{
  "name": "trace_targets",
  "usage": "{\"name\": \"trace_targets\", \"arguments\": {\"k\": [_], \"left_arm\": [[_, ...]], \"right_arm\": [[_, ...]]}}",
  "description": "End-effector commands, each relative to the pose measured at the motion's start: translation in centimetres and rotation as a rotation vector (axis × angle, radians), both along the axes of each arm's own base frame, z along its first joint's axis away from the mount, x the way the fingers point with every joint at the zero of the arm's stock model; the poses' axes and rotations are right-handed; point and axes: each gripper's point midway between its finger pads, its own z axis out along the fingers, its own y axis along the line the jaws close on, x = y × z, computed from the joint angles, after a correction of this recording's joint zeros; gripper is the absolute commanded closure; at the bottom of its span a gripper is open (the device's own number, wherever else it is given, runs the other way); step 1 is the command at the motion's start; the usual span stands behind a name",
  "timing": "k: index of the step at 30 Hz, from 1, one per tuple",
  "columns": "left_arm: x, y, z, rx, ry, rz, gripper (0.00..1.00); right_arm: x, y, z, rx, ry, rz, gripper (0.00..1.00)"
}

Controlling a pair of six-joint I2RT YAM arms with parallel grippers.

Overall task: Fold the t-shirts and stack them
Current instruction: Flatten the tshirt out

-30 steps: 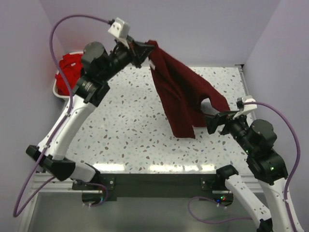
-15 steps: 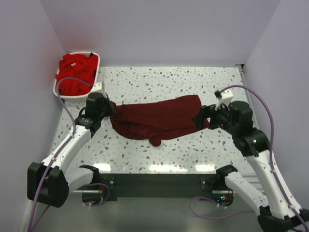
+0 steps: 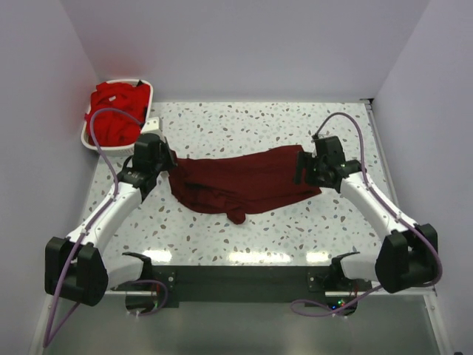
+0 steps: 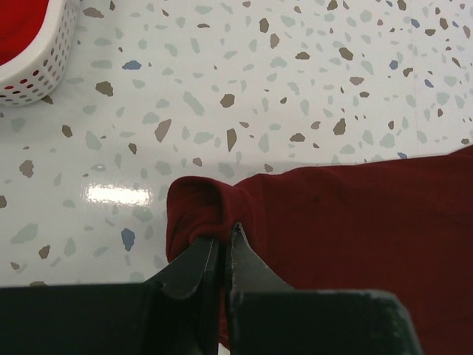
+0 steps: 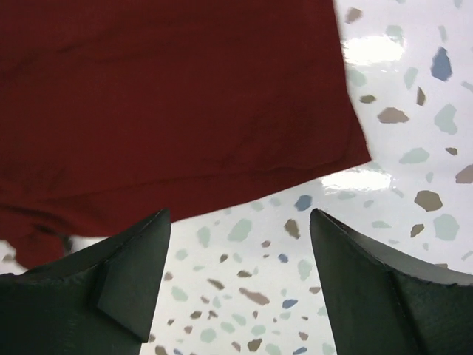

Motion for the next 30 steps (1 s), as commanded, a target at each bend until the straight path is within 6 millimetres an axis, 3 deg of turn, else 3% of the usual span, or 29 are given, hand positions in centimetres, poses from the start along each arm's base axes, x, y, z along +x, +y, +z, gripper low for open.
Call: {"name": "trace_targets", "arguments": {"k": [1,8,16,18,21,24,25,27,30], "left_arm": [[1.0,0.4,1.4,0.040,-0.064,-0.001,1.00],[0.8,0.1,0.1,0.046,-0.036,-0.024,1.00],[0.7,0.0,0.1,0.044,-0.029,-0.033,1.00],[0.6,0.1,0.1,0.050,-0.027,-0.029,1.00],[0.7,0.1,0.2,0.050,-0.027,-0.029,1.00],[0.6,0.1,-0.1,0.051,-0.019,-0.031,1.00],[0.6,0.1,-0.1,0.052,-0.016,-0.029,1.00],[0.5,0.2,-0.1,0.054,-0.015,-0.028,1.00],[0.4,0.3,0.2,0.057,-0.019,-0.021,1.00]], "right_arm": [[2.5,-2.4,-2.3,0.038,-0.016,-0.161,0.22],[4.6,-3.0,-5.9,0.027,0.028,-0.212,0.30],[5.0,-4.1,-8.6,0.026,0.062,-0.276,0.35],[5.0,-4.2,-9.0,0.023,0.063,-0.277,0.39],[4.9,-4.3,-9.5,0.015,0.077,-0.277,0.56],[4.6,-4.6,-9.1,-0.004,0.082,-0.283,0.77],[4.5,-4.9,-8.3,-0.011,0.069,-0.286,0.88],[4.0,-5.9,-6.7,-0.056,0.061,-0.304,0.98],[2.9,-7.9,-3.1,-0.142,0.012,-0.357,1.00]]}}
